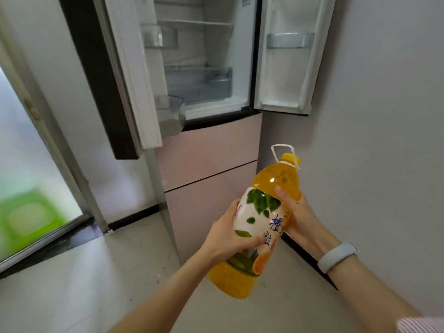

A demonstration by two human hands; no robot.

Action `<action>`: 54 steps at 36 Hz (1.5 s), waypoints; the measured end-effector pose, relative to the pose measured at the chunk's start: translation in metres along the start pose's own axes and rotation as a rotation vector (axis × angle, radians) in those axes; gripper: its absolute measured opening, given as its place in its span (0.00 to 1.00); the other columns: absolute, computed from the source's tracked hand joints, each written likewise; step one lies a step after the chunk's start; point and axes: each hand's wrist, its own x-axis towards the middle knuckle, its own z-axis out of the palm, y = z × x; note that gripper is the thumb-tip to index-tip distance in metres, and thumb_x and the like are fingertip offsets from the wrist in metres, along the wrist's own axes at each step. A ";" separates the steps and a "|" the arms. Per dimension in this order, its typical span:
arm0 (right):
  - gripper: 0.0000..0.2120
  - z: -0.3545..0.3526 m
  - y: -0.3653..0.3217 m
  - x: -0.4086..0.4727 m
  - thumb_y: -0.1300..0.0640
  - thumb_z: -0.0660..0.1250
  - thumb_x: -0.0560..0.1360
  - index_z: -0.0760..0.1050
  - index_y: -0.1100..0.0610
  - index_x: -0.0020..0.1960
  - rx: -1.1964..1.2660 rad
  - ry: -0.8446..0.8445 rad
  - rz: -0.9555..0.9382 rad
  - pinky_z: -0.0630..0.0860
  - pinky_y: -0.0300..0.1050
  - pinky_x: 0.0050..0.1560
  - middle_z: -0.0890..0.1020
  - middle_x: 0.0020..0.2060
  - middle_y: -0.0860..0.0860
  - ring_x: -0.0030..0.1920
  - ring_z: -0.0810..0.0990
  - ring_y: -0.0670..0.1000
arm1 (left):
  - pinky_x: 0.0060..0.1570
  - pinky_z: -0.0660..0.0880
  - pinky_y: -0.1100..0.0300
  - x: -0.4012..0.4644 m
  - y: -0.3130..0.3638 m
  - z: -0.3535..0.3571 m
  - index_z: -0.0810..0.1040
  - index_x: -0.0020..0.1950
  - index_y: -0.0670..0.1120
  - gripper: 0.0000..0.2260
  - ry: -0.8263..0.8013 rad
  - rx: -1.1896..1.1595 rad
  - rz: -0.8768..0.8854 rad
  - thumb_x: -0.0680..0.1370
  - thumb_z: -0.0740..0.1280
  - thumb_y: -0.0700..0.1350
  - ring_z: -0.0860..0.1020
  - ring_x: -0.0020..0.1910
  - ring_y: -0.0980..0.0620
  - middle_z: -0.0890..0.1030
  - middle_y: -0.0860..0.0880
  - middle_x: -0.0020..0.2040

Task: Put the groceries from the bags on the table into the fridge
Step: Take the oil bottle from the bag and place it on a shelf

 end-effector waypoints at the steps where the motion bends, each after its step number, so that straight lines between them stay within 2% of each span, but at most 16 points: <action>1: 0.34 -0.004 -0.007 0.011 0.49 0.74 0.62 0.68 0.58 0.64 0.012 0.009 -0.017 0.76 0.64 0.53 0.80 0.55 0.61 0.53 0.80 0.63 | 0.49 0.80 0.57 0.015 0.004 -0.001 0.62 0.62 0.66 0.34 -0.002 0.007 0.017 0.60 0.75 0.59 0.78 0.51 0.58 0.78 0.60 0.53; 3: 0.40 -0.008 -0.023 0.035 0.47 0.76 0.58 0.66 0.58 0.66 0.024 0.021 -0.035 0.77 0.64 0.51 0.80 0.56 0.61 0.52 0.81 0.62 | 0.49 0.80 0.58 0.045 0.013 -0.005 0.63 0.62 0.65 0.34 0.001 0.014 0.039 0.62 0.76 0.58 0.78 0.51 0.58 0.78 0.60 0.53; 8: 0.32 -0.004 -0.061 0.106 0.49 0.72 0.62 0.71 0.58 0.63 0.004 -0.023 -0.106 0.77 0.64 0.53 0.81 0.54 0.60 0.52 0.81 0.61 | 0.49 0.79 0.60 0.122 0.027 -0.027 0.61 0.62 0.65 0.34 0.010 0.017 0.097 0.63 0.76 0.56 0.77 0.52 0.57 0.77 0.58 0.55; 13: 0.46 0.010 -0.090 0.198 0.43 0.79 0.54 0.66 0.55 0.66 -0.058 -0.052 -0.114 0.77 0.64 0.50 0.81 0.55 0.59 0.51 0.82 0.61 | 0.46 0.80 0.58 0.206 0.027 -0.060 0.63 0.59 0.66 0.31 0.040 -0.064 0.151 0.64 0.78 0.51 0.79 0.51 0.56 0.78 0.57 0.54; 16: 0.41 0.022 -0.108 0.255 0.46 0.77 0.57 0.67 0.56 0.65 -0.068 -0.098 -0.176 0.78 0.61 0.50 0.81 0.54 0.59 0.51 0.82 0.60 | 0.45 0.80 0.59 0.259 0.027 -0.084 0.64 0.60 0.64 0.32 0.072 -0.091 0.190 0.64 0.78 0.48 0.79 0.51 0.56 0.78 0.56 0.54; 19: 0.42 0.038 -0.130 0.308 0.45 0.78 0.56 0.66 0.56 0.66 -0.080 -0.106 -0.223 0.79 0.58 0.49 0.80 0.55 0.59 0.51 0.82 0.60 | 0.45 0.79 0.61 0.308 0.035 -0.111 0.63 0.59 0.67 0.34 0.112 -0.092 0.233 0.64 0.78 0.46 0.78 0.52 0.56 0.77 0.57 0.55; 22: 0.52 0.053 -0.150 0.356 0.39 0.80 0.49 0.63 0.54 0.67 -0.109 -0.076 -0.259 0.79 0.60 0.48 0.79 0.56 0.59 0.50 0.82 0.59 | 0.48 0.78 0.60 0.353 0.044 -0.138 0.59 0.67 0.63 0.40 0.180 -0.030 0.219 0.62 0.78 0.52 0.75 0.55 0.55 0.74 0.57 0.57; 24: 0.54 0.063 -0.164 0.384 0.37 0.79 0.48 0.62 0.54 0.67 -0.111 -0.084 -0.304 0.79 0.61 0.48 0.79 0.56 0.58 0.50 0.82 0.59 | 0.51 0.79 0.54 0.381 0.050 -0.154 0.59 0.68 0.62 0.43 0.204 -0.010 0.240 0.59 0.78 0.57 0.76 0.56 0.54 0.74 0.55 0.59; 26: 0.53 0.071 -0.178 0.408 0.36 0.78 0.48 0.63 0.53 0.67 -0.111 -0.083 -0.342 0.79 0.61 0.49 0.79 0.56 0.57 0.50 0.82 0.58 | 0.49 0.80 0.52 0.405 0.057 -0.169 0.61 0.66 0.64 0.40 0.224 0.013 0.285 0.59 0.78 0.56 0.76 0.56 0.55 0.75 0.56 0.58; 30: 0.47 0.086 -0.202 0.455 0.39 0.78 0.53 0.65 0.54 0.66 -0.075 -0.125 -0.427 0.79 0.61 0.51 0.79 0.56 0.57 0.52 0.82 0.58 | 0.44 0.80 0.60 0.447 0.076 -0.197 0.62 0.64 0.67 0.38 0.263 0.026 0.350 0.62 0.78 0.50 0.77 0.54 0.57 0.76 0.58 0.57; 34: 0.40 0.099 -0.229 0.498 0.43 0.76 0.60 0.65 0.54 0.66 -0.039 -0.166 -0.497 0.78 0.62 0.53 0.79 0.56 0.56 0.53 0.81 0.58 | 0.46 0.81 0.55 0.489 0.096 -0.224 0.62 0.62 0.69 0.38 0.291 0.062 0.381 0.61 0.79 0.49 0.77 0.55 0.55 0.77 0.57 0.56; 39: 0.42 0.112 -0.263 0.552 0.43 0.76 0.61 0.60 0.52 0.69 0.025 -0.232 -0.573 0.78 0.62 0.52 0.77 0.58 0.56 0.54 0.80 0.58 | 0.47 0.80 0.57 0.539 0.126 -0.258 0.62 0.63 0.67 0.37 0.329 0.161 0.461 0.63 0.79 0.48 0.77 0.55 0.56 0.76 0.57 0.56; 42: 0.38 0.120 -0.284 0.581 0.43 0.74 0.62 0.64 0.52 0.67 0.066 -0.267 -0.659 0.78 0.61 0.52 0.78 0.57 0.56 0.54 0.81 0.57 | 0.49 0.80 0.55 0.568 0.144 -0.280 0.61 0.66 0.63 0.39 0.357 0.249 0.499 0.62 0.79 0.51 0.78 0.55 0.56 0.77 0.57 0.57; 45: 0.36 0.132 -0.305 0.608 0.43 0.74 0.63 0.64 0.50 0.66 0.108 -0.262 -0.728 0.78 0.60 0.53 0.79 0.56 0.54 0.53 0.80 0.56 | 0.48 0.80 0.54 0.595 0.166 -0.300 0.60 0.65 0.65 0.39 0.393 0.327 0.528 0.62 0.78 0.50 0.78 0.55 0.55 0.76 0.57 0.57; 48: 0.37 0.145 -0.324 0.630 0.44 0.72 0.62 0.62 0.49 0.66 0.160 -0.266 -0.795 0.78 0.56 0.54 0.77 0.57 0.52 0.54 0.80 0.54 | 0.47 0.81 0.56 0.619 0.185 -0.320 0.60 0.65 0.66 0.39 0.427 0.419 0.547 0.62 0.79 0.48 0.77 0.55 0.55 0.76 0.57 0.57; 54: 0.38 0.170 -0.357 0.666 0.45 0.71 0.63 0.60 0.51 0.69 0.237 -0.275 -0.943 0.79 0.45 0.45 0.77 0.57 0.51 0.53 0.80 0.52 | 0.46 0.81 0.52 0.658 0.215 -0.361 0.62 0.69 0.62 0.43 0.504 0.475 0.593 0.59 0.80 0.48 0.78 0.55 0.52 0.77 0.54 0.58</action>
